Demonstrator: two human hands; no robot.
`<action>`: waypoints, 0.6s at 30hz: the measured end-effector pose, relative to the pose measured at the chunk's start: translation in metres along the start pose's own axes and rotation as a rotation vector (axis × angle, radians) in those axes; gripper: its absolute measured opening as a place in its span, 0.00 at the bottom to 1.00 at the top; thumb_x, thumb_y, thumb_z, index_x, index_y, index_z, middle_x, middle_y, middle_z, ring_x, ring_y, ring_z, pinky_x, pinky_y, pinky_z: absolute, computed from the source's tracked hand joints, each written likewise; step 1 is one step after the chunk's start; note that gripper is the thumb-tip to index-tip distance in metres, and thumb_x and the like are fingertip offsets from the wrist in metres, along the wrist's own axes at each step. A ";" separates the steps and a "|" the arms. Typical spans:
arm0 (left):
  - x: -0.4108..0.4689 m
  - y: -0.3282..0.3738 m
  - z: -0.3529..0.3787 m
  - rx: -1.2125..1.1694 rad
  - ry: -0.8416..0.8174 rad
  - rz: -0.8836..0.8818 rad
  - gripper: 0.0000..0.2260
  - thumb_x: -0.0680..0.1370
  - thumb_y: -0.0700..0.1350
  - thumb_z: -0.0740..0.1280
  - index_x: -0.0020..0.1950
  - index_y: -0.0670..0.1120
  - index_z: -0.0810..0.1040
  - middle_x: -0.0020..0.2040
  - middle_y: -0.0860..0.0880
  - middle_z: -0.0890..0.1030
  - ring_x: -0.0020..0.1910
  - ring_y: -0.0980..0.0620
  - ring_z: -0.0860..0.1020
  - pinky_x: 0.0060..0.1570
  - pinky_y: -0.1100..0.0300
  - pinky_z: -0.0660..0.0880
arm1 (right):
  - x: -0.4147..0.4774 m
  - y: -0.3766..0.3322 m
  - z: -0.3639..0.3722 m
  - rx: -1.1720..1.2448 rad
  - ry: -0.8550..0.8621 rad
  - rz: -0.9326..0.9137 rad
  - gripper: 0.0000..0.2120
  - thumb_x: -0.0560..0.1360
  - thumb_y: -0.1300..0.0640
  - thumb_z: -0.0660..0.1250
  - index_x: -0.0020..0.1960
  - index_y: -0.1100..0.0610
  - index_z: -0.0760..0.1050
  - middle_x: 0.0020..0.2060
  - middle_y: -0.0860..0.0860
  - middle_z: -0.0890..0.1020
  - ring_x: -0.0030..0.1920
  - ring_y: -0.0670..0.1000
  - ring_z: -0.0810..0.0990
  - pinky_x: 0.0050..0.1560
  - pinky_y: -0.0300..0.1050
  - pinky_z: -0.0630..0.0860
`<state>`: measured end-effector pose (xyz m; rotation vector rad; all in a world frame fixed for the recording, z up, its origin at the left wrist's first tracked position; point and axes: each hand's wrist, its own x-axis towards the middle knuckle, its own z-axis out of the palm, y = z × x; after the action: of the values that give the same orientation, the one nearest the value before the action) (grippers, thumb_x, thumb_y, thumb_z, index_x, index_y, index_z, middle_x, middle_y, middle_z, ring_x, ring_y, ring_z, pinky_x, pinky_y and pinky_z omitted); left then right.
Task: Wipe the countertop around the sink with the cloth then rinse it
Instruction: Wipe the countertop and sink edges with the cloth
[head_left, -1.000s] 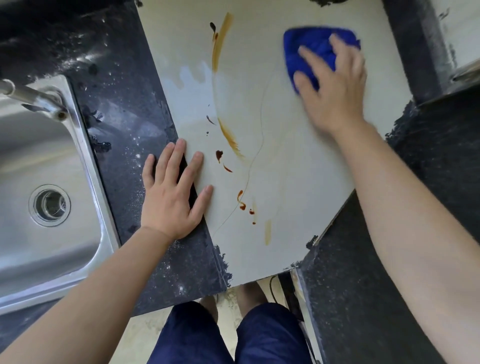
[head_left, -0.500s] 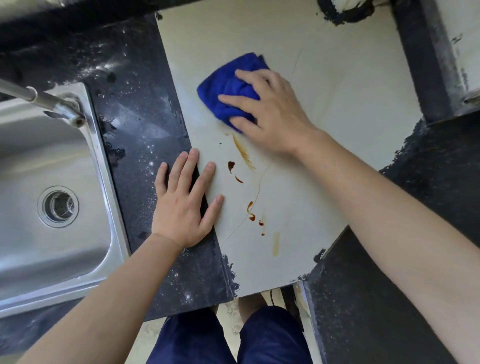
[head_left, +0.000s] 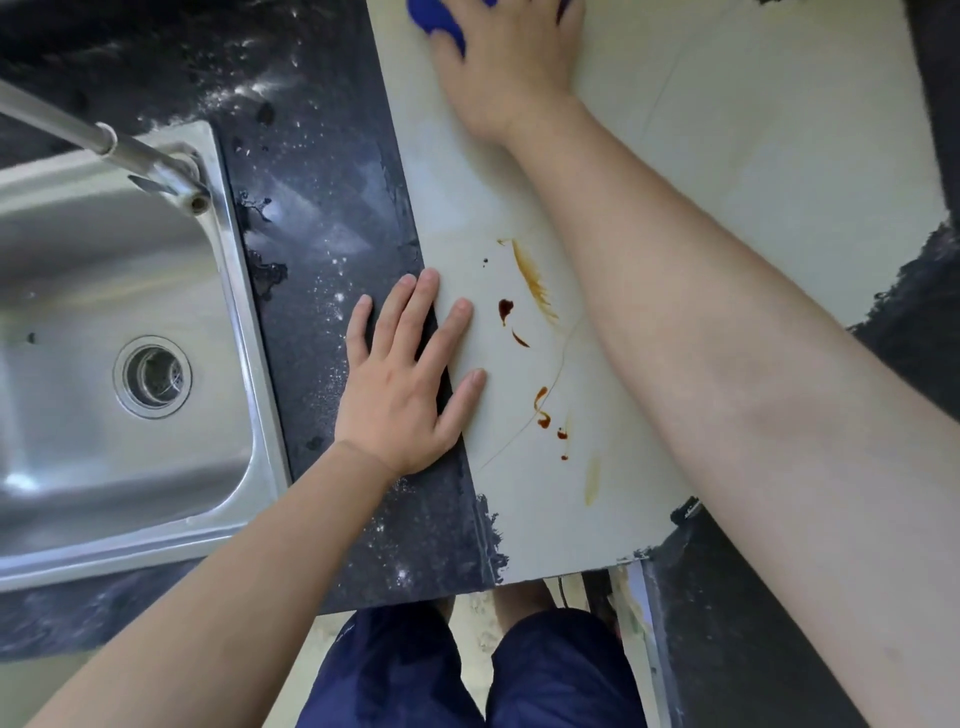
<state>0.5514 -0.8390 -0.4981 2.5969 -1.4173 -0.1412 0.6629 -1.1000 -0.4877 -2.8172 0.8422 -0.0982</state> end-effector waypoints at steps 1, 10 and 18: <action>0.000 0.000 0.000 0.001 -0.003 0.003 0.27 0.81 0.58 0.58 0.76 0.46 0.69 0.79 0.40 0.61 0.79 0.41 0.59 0.74 0.35 0.53 | -0.011 0.000 -0.002 -0.001 -0.026 -0.088 0.24 0.79 0.40 0.51 0.73 0.39 0.67 0.75 0.50 0.67 0.74 0.61 0.64 0.69 0.57 0.59; 0.000 0.000 -0.001 -0.025 -0.021 -0.035 0.29 0.82 0.57 0.54 0.78 0.43 0.63 0.80 0.43 0.59 0.80 0.44 0.55 0.76 0.38 0.49 | -0.222 0.076 -0.008 0.141 -0.003 -0.142 0.21 0.77 0.41 0.63 0.68 0.41 0.77 0.73 0.54 0.71 0.69 0.60 0.66 0.68 0.56 0.62; -0.002 0.000 0.000 -0.034 0.013 -0.027 0.28 0.83 0.56 0.52 0.78 0.40 0.62 0.80 0.41 0.59 0.79 0.42 0.56 0.76 0.39 0.49 | -0.261 0.079 -0.014 0.094 -0.045 -0.124 0.22 0.80 0.39 0.59 0.72 0.40 0.73 0.76 0.56 0.67 0.72 0.62 0.65 0.70 0.59 0.61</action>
<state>0.5505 -0.8377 -0.4979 2.5849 -1.3640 -0.1500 0.4004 -1.0234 -0.4922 -2.7707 0.6362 -0.0903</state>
